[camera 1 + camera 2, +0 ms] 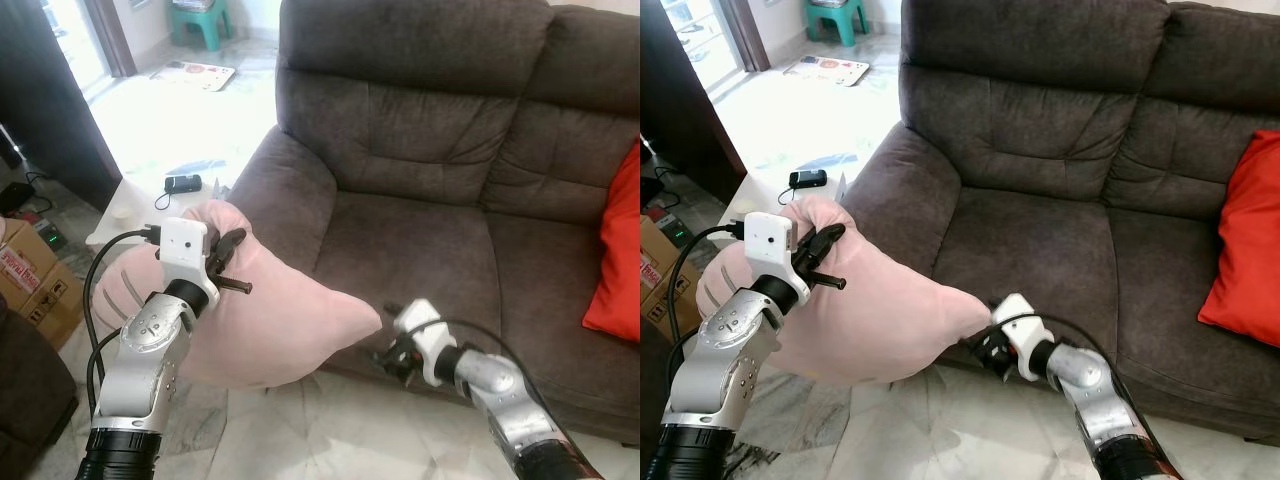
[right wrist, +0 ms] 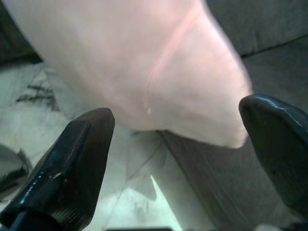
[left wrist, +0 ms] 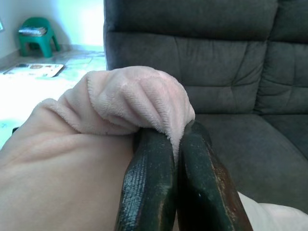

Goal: Move the pillow to the sofa from floor

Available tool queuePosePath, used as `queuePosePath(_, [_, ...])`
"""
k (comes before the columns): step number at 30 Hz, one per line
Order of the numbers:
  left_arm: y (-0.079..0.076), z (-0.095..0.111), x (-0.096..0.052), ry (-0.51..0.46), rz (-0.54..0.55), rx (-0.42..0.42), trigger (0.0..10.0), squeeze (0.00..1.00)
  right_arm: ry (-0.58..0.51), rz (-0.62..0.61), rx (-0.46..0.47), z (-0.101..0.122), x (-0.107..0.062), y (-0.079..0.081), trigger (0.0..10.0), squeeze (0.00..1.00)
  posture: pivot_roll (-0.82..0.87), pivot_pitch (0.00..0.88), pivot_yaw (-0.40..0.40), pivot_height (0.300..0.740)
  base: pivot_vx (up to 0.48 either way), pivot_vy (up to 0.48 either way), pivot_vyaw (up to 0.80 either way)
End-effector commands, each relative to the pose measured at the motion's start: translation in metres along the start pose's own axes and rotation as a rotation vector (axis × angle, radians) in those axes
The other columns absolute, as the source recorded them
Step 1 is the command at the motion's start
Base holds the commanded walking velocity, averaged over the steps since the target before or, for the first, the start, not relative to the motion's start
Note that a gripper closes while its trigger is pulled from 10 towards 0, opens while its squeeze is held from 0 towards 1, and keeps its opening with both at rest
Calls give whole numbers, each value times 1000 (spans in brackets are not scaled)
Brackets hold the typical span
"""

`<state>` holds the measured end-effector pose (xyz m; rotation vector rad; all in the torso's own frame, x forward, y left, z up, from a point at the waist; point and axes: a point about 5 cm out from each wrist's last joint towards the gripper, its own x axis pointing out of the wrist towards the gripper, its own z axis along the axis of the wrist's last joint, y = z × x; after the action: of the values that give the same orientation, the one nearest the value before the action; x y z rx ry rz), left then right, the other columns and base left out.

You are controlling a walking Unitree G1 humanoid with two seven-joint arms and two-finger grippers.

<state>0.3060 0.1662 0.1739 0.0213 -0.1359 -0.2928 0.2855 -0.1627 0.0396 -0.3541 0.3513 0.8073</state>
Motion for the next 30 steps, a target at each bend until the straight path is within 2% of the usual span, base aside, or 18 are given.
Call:
queuePosePath(1, [-7,34,6,-142,-55,17,10000,0,24,24,-7,-6,-2,2,10000,651,46,46,-10,740,0,0,0])
queuePosePath(2, [-8,35,6,-143,-64,15,10000,0,39,26,-32,-8,-3,2,10000,0,47,46,-12,740,0,0,0])
queuePosePath(4, [-11,37,6,-146,-93,11,10000,0,72,16,-63,-12,-3,1,10000,0,46,43,-14,740,0,0,0])
queuePosePath(10, [-18,38,5,-129,-176,13,10000,0,83,-48,-68,-13,-1,-6,10000,0,58,37,-19,740,0,0,0])
queuePosePath(18, [-23,37,2,-111,-222,11,10000,0,132,-117,-95,-17,0,-14,10000,0,57,34,-20,740,0,0,0])
queuePosePath(23, [-25,37,2,-112,-239,7,10000,0,166,-66,-91,-25,0,-8,10000,0,56,31,-22,740,0,0,0])
queuePosePath(25, [-27,39,2,-112,-254,6,10000,0,223,-28,-125,-34,-1,-1,10000,0,57,31,-22,740,0,0,0])
queuePosePath(30, [-30,40,0,-108,-285,-1,10000,0,271,-69,-111,-42,-2,-3,10000,0,60,35,-25,740,0,0,0])
